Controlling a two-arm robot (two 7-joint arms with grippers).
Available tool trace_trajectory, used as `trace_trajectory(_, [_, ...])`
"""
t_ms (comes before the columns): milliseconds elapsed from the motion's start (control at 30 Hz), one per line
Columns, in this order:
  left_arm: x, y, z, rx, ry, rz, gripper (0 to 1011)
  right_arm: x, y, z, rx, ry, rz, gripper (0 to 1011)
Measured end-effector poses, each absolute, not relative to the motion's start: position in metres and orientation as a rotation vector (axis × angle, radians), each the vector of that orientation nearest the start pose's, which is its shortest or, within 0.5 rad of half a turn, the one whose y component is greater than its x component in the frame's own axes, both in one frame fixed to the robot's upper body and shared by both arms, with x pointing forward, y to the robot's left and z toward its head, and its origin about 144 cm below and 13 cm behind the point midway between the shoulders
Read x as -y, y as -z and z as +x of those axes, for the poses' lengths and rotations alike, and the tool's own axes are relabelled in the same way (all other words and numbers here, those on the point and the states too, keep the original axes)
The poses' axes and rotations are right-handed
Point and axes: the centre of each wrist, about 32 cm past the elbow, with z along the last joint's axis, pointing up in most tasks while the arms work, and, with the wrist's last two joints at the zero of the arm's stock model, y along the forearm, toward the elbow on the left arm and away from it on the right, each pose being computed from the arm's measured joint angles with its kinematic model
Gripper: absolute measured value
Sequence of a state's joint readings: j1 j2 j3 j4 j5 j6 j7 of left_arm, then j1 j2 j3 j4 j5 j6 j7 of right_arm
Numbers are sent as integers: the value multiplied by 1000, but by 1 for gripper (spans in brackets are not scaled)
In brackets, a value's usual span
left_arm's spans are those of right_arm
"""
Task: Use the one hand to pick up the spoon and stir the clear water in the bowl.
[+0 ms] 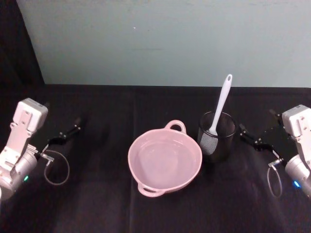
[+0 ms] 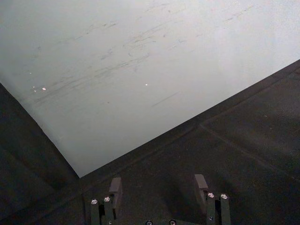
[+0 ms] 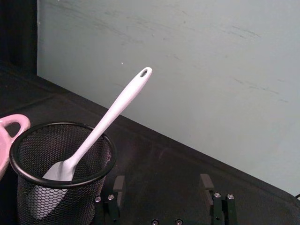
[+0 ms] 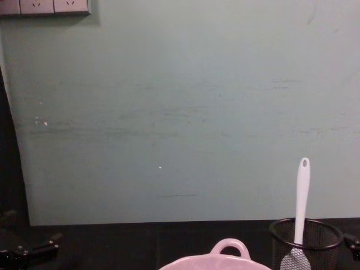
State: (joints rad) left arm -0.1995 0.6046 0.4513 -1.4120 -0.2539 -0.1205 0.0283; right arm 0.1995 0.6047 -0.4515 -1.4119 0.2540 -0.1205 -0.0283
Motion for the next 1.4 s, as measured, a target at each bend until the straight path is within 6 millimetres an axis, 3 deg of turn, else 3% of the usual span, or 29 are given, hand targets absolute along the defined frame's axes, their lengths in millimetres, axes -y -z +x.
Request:
trace_trajectory(1067, [-310,-1140,489,285,-1248,304,1005,310,-1140,489,285,1248,-303,1003])
trace_trajectory(1400, [-310,-1140,489,285,-1248,305,1005,330,-1155,471,194,1255,-200,1002])
